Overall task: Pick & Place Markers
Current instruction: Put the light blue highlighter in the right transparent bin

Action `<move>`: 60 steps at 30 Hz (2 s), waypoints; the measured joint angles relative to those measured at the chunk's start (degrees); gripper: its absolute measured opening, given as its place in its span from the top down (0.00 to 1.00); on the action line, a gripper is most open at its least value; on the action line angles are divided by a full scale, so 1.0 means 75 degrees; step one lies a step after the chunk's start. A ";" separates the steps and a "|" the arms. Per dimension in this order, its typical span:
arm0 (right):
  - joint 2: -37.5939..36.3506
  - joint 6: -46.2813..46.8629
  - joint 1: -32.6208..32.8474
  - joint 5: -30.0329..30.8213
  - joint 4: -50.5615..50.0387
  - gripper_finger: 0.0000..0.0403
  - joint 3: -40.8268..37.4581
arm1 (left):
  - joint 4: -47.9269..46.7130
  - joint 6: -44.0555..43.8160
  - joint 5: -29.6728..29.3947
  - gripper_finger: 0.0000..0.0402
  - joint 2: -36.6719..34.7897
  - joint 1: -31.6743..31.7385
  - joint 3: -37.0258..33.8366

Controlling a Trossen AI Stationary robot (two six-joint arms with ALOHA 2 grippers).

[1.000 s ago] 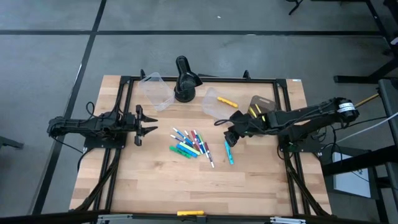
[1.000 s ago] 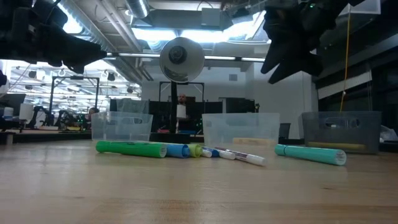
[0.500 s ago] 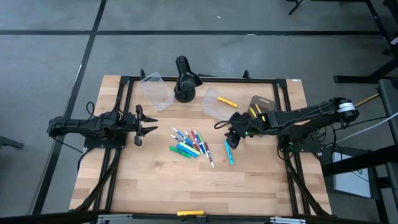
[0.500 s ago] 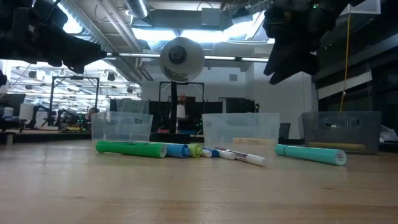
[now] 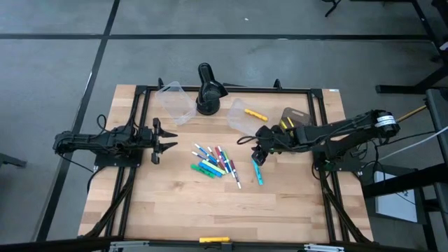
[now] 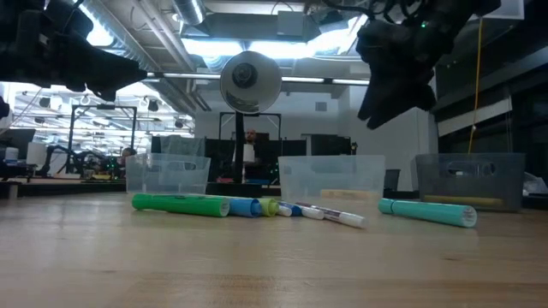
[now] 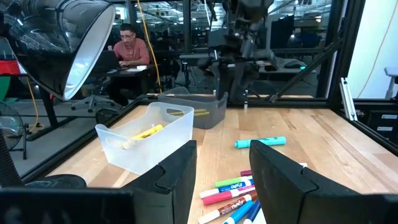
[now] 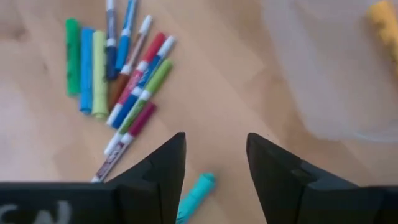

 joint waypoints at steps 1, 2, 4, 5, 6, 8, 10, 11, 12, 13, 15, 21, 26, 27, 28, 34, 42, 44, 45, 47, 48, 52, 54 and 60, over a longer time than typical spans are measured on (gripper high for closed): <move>0.0046 -0.0142 0.0000 -0.0181 0.0104 0.58 0.0000 | -0.0002 0.0003 0.0000 0.64 0.0000 0.0000 0.0000; 0.0077 -0.0299 0.0000 -0.0408 0.0227 0.58 0.0000 | -0.0002 0.0000 0.0000 0.64 0.0000 0.0000 0.0000; 0.0097 -0.0524 0.0003 -0.0892 0.0417 0.58 0.0000 | -0.0002 0.0000 -0.0003 0.64 0.0000 0.0000 0.0000; 0.0097 -0.0594 0.0003 -0.1097 0.0452 0.58 0.0000 | -0.0002 0.0003 0.0000 0.64 0.0000 0.0000 0.0000; 0.0097 -0.0665 0.0023 -0.1291 0.0462 0.58 0.0000 | -0.0002 0.0000 0.0000 0.64 0.0000 0.0000 0.0000; 0.0097 -0.0686 0.0095 -0.1469 0.0424 0.58 0.0000 | -0.0001 0.0003 -0.0001 0.64 0.0000 0.0000 0.0000; 0.0097 -0.0740 0.0184 -0.1507 0.0370 0.58 0.0000 | 0.0000 0.0002 0.0000 0.64 0.0000 0.0000 0.0000; 0.0097 -0.0804 0.0228 -0.1507 0.0344 0.58 0.0000 | -0.0002 0.0000 0.0000 0.64 0.0000 0.0000 0.0000; 0.0097 -0.0857 0.0269 -0.1507 0.0316 0.58 0.0000 | -0.0001 0.0003 -0.0001 0.64 0.0000 0.0000 0.0000; 0.0097 -0.0873 0.0302 -0.1507 0.0275 0.58 0.0002 | -0.0002 0.0000 0.0000 0.64 0.0000 0.0000 0.0000; 0.0097 -0.0847 0.0327 -0.1512 0.0138 0.58 0.0001 | -0.0001 0.0000 0.0000 0.64 0.0000 0.0000 0.0000; 0.0201 -0.0647 0.0344 -0.1395 -0.0311 0.58 0.0042 | 0.0001 0.0000 0.0000 0.64 0.0000 0.0000 0.0000; 0.0708 -0.0523 0.0344 -0.0830 -0.1305 0.58 0.0747 | 0.0000 0.0003 -0.0001 0.64 0.0000 0.0000 0.0000; 0.0820 -0.0461 0.0344 -0.0708 -0.1541 0.58 0.0889 | 0.0000 0.0003 0.0000 0.64 0.0000 0.0000 0.0000; 0.0935 -0.0416 0.0344 -0.0610 -0.1715 0.58 0.1016 | 0.0001 0.0003 0.0000 0.64 0.0000 0.0000 0.0000; 0.1559 0.0056 0.0338 -0.0565 -0.1984 0.58 0.1396 | 0.0001 0.0003 0.0000 0.64 0.0000 0.0000 0.0000; 0.2495 0.0828 0.0362 -0.0565 -0.1751 0.58 0.1396 | 0.0001 0.0003 0.0000 0.64 0.0000 -0.0001 0.0000; 0.2654 0.0996 0.0364 -0.0565 -0.1660 0.58 0.1396 | 0.0001 0.0003 0.0000 0.64 0.0000 -0.0001 0.0000; 0.2719 0.1081 0.0364 -0.0568 -0.1584 0.58 0.1396 | 0.0001 0.0003 0.0000 0.64 0.0000 0.0000 0.0000; 0.2828 0.1175 0.0367 -0.0573 -0.1489 0.58 0.1396 | 0.0001 0.0003 -0.0001 0.64 0.0000 0.0000 0.0000; 0.2882 0.1192 0.0387 -0.0605 -0.1453 0.58 0.1396 | 0.0001 0.0003 0.0000 0.64 0.0000 0.0000 0.0000; 0.3096 0.1365 0.0520 -0.0649 -0.1437 0.58 0.1396 | 0.0001 0.0003 0.0000 0.64 0.0000 -0.0001 0.0000; 0.3163 0.1551 0.0567 -0.0716 -0.1470 0.58 0.1396 | 0.0001 0.0003 0.0000 0.64 0.0000 0.0000 0.0000; 0.3453 0.1816 0.0718 -0.0858 -0.1530 0.58 0.1396 | 0.0001 0.0003 0.0000 0.64 0.0000 0.0000 0.0000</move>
